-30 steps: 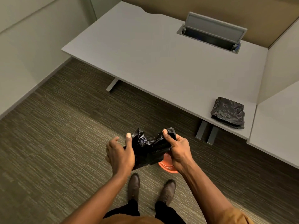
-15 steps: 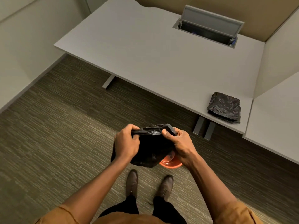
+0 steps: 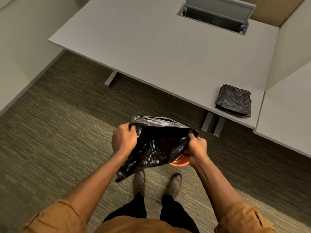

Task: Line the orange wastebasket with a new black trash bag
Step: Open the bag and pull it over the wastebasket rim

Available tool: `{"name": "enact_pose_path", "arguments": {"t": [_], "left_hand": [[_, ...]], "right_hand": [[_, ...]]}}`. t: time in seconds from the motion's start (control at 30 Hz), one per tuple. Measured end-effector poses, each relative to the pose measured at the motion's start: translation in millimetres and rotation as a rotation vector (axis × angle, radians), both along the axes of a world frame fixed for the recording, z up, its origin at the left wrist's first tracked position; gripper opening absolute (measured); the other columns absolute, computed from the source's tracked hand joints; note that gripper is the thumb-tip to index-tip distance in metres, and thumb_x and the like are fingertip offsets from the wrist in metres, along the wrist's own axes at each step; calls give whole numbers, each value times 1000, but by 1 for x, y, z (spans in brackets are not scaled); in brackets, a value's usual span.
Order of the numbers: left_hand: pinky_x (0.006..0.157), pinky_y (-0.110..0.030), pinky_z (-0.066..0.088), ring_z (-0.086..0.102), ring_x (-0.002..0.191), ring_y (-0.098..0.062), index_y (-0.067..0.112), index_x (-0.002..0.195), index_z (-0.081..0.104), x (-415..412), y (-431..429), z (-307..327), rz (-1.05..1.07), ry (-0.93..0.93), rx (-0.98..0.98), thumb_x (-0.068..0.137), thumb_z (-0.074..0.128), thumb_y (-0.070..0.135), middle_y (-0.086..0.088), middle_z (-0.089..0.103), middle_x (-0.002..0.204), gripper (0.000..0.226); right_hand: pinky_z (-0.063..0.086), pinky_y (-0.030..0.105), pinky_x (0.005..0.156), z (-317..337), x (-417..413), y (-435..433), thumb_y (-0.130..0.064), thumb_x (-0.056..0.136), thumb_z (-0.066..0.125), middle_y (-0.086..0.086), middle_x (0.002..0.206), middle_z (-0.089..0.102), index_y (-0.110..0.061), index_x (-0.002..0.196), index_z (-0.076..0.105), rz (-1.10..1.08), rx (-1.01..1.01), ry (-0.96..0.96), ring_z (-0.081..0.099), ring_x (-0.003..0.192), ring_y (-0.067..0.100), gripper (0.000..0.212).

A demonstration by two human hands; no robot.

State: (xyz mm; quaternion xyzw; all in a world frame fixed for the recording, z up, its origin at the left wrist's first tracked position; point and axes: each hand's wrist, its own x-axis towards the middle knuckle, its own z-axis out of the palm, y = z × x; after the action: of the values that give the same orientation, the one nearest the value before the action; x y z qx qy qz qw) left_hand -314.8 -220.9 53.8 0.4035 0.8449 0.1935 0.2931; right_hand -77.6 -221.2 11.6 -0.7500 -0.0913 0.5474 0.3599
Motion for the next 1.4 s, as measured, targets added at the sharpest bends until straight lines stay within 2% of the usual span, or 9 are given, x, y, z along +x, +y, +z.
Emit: {"name": "enact_pose_path", "arguments": {"t": [0.27, 0.53, 0.63, 0.83, 0.97, 1.07, 1.17, 1.27, 1.4], "left_hand": [[55, -33, 42, 61, 70, -22, 9, 90, 72, -1, 15, -16, 112, -166, 3, 112, 55, 17, -6, 69, 81, 28], [56, -37, 35, 58, 65, -25, 12, 69, 62, -25, 59, -16, 3, -24, -113, 106, 59, 19, -4, 61, 66, 38], [72, -37, 46, 71, 88, -35, 9, 80, 69, -31, 79, -8, -43, 58, -127, 106, 59, 25, -13, 73, 86, 32], [94, -50, 55, 71, 111, -38, 0, 119, 73, -22, 92, 12, 129, 67, -34, 113, 47, 38, -17, 75, 123, 46], [82, -17, 49, 70, 99, -21, 1, 129, 70, -5, 66, 36, 89, 234, 628, 112, 49, 28, -19, 75, 118, 38], [67, -13, 48, 63, 89, -17, 13, 133, 53, -13, 37, 21, -247, 345, 913, 108, 58, 38, -25, 66, 121, 36], [49, -26, 45, 65, 67, -26, 12, 131, 53, -36, 8, -26, -571, 334, 506, 93, 70, 48, -7, 63, 108, 55], [86, -41, 62, 74, 107, -27, 21, 135, 66, -58, -10, -67, -977, 491, -305, 97, 65, 59, 0, 68, 132, 54], [84, -38, 61, 76, 104, -29, 22, 123, 75, -70, -27, -79, -709, 454, -444, 102, 61, 24, -5, 79, 113, 25]], "right_hand": [[63, 46, 81, -12, 5, 7, -14, 106, 64, 13, 87, 80, -5, 99, 74, -45, 60, 345, 77, 75, 25, 15], [58, 30, 91, 8, 68, 37, -41, 69, 95, -2, 102, 84, -18, 104, 81, 1322, -9, 21, 77, 95, 12, 44], [54, 27, 83, 6, 67, 60, -39, 74, 97, -6, 100, 82, -25, 104, 80, 1477, -109, -190, 75, 94, 12, 38], [59, 48, 98, -6, 52, 88, -19, 90, 65, 18, 123, 76, -20, 125, 75, 755, 7, -809, 71, 112, 41, 36], [49, 45, 70, 22, 34, 79, -10, 92, 47, 4, 94, 65, -16, 151, 45, 469, 571, -812, 66, 82, 31, 60], [50, 42, 68, 26, 22, 50, -22, 102, 62, 10, 122, 60, -22, 168, 25, 581, 864, -848, 66, 81, 31, 75], [59, 52, 74, -10, 23, 22, -23, 105, 52, 15, 140, 48, -43, 170, 9, 1135, 628, -981, 70, 83, 41, 80], [58, 46, 100, -57, 42, 0, -26, 106, 52, 8, 142, 66, -32, 155, 52, 1677, -103, -907, 72, 117, 35, 49], [57, 44, 98, -81, 60, -27, -22, 101, 52, 12, 132, 73, -24, 136, 65, 1518, -311, -860, 71, 123, 35, 37]]}}
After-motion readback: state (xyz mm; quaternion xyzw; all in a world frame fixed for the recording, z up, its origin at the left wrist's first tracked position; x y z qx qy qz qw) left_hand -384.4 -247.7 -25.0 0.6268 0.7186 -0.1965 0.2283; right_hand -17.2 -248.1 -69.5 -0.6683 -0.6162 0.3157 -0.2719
